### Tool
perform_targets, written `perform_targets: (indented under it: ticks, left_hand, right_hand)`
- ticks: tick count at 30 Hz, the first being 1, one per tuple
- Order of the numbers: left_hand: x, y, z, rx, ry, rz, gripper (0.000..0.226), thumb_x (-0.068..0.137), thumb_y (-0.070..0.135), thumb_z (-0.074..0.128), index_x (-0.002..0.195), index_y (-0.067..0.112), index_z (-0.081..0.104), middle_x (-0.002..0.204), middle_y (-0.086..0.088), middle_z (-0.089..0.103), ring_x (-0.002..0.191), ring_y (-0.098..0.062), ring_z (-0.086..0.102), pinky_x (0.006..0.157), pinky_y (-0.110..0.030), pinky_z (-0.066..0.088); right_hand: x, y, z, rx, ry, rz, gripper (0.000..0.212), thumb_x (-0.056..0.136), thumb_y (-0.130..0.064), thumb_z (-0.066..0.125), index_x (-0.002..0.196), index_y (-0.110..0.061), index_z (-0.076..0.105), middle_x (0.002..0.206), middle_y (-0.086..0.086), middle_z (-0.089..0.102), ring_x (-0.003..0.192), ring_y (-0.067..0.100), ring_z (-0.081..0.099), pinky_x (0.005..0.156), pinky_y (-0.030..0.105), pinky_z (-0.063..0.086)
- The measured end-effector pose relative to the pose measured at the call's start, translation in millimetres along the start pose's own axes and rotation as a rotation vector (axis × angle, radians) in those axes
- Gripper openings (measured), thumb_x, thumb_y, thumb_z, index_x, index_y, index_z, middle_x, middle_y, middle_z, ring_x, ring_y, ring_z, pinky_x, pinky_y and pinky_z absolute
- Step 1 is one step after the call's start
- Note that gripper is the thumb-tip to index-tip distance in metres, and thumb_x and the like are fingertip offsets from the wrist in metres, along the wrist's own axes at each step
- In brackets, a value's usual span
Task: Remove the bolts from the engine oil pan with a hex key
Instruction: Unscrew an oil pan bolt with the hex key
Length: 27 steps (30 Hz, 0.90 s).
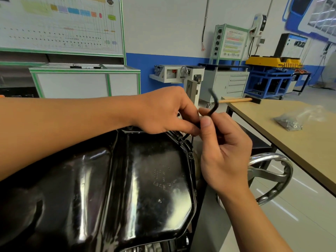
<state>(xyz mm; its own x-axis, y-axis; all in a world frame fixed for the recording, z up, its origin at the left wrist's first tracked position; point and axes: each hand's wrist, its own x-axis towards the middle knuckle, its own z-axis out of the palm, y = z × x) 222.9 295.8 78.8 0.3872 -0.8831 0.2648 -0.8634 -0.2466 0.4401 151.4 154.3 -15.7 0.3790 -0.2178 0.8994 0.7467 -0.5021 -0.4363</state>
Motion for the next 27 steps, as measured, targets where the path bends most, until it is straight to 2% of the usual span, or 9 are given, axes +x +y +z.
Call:
perform_targets:
  ticks: [3,5,8,11,14,18,22,25,27]
  left_hand:
    - [2.6,3.6,1.6,0.008,0.042,0.010,0.029,0.083,0.015,0.077,0.066,0.035,0.064,0.054,0.022,0.056,0.053,0.005,0.051,0.058,-0.003,0.036]
    - [4.5,3.7,4.0,0.042,0.061,0.013,0.036,0.078,0.012,0.080,0.058,0.028,0.055,0.049,0.017,0.047,0.049,0.001,0.044,0.054,-0.005,0.033]
    - [5.6,1.7,6.2,0.054,0.079,0.021,0.032,0.076,0.010,0.081,0.061,0.024,0.057,0.049,0.018,0.047,0.049,0.002,0.044,0.053,-0.005,0.032]
    - [1.1,1.1,1.5,0.010,0.016,0.043,0.004,0.086,0.013,0.076,0.088,0.017,0.076,0.065,0.025,0.063,0.062,0.010,0.057,0.063,-0.002,0.038]
    - [-1.0,-0.5,-0.6,0.013,-0.028,0.040,0.015,0.091,0.014,0.070,0.104,0.014,0.077,0.073,0.030,0.067,0.070,0.016,0.058,0.070,0.000,0.039]
    - [1.0,1.9,0.9,-0.005,0.027,0.014,0.009,0.086,0.017,0.075,0.087,0.025,0.078,0.064,0.024,0.066,0.059,0.011,0.053,0.063,-0.003,0.037]
    - [4.0,4.1,2.1,-0.007,0.060,0.013,0.034,0.079,0.011,0.080,0.060,0.028,0.058,0.048,0.020,0.050,0.048,0.005,0.046,0.053,-0.003,0.033]
    - [5.1,1.1,5.3,-0.025,0.070,-0.007,0.028,0.076,0.013,0.083,0.062,0.012,0.059,0.051,0.014,0.048,0.047,0.001,0.043,0.052,-0.005,0.032]
    - [4.6,0.8,4.9,-0.039,0.061,0.008,0.021,0.078,0.013,0.081,0.067,0.019,0.064,0.053,0.018,0.053,0.049,0.004,0.048,0.054,-0.004,0.035]
  right_hand:
    - [0.1,0.9,-0.8,0.061,0.054,0.025,0.010,0.092,-0.023,0.071,0.101,-0.019,0.072,0.074,0.002,0.062,0.065,0.014,0.054,0.060,0.029,0.046]
    - [1.2,1.5,-1.3,0.085,0.098,0.035,0.011,0.088,-0.026,0.076,0.092,-0.016,0.073,0.071,0.002,0.063,0.061,0.015,0.055,0.058,0.028,0.047]
    - [2.6,1.1,-1.8,0.066,0.116,0.025,0.006,0.088,-0.020,0.076,0.084,-0.016,0.072,0.069,-0.005,0.064,0.062,0.006,0.057,0.062,0.016,0.044]
    - [2.8,-0.5,-1.5,0.048,0.068,0.017,0.005,0.094,-0.016,0.068,0.093,-0.016,0.073,0.074,-0.007,0.067,0.067,0.004,0.059,0.064,0.015,0.043]
    - [3.1,-0.9,-2.8,-0.001,-0.009,0.002,0.012,0.099,-0.013,0.059,0.097,-0.015,0.071,0.075,-0.010,0.061,0.069,0.003,0.055,0.064,0.014,0.040]
    - [3.2,-2.2,-4.2,0.010,-0.023,0.013,0.012,0.100,-0.014,0.057,0.096,-0.016,0.069,0.078,-0.005,0.061,0.072,0.005,0.055,0.067,0.016,0.042]
    - [3.7,-1.8,-4.3,0.027,0.063,0.034,0.011,0.089,-0.024,0.074,0.094,-0.014,0.074,0.073,-0.001,0.064,0.063,0.011,0.055,0.061,0.020,0.044]
    - [4.3,-0.6,-5.3,0.028,0.091,0.041,0.007,0.087,-0.020,0.078,0.086,-0.014,0.074,0.069,-0.002,0.065,0.061,0.011,0.056,0.060,0.020,0.043]
    - [4.0,-0.6,-5.2,0.027,0.076,0.042,0.004,0.089,-0.017,0.075,0.087,-0.013,0.073,0.070,0.000,0.065,0.062,0.012,0.056,0.060,0.021,0.043]
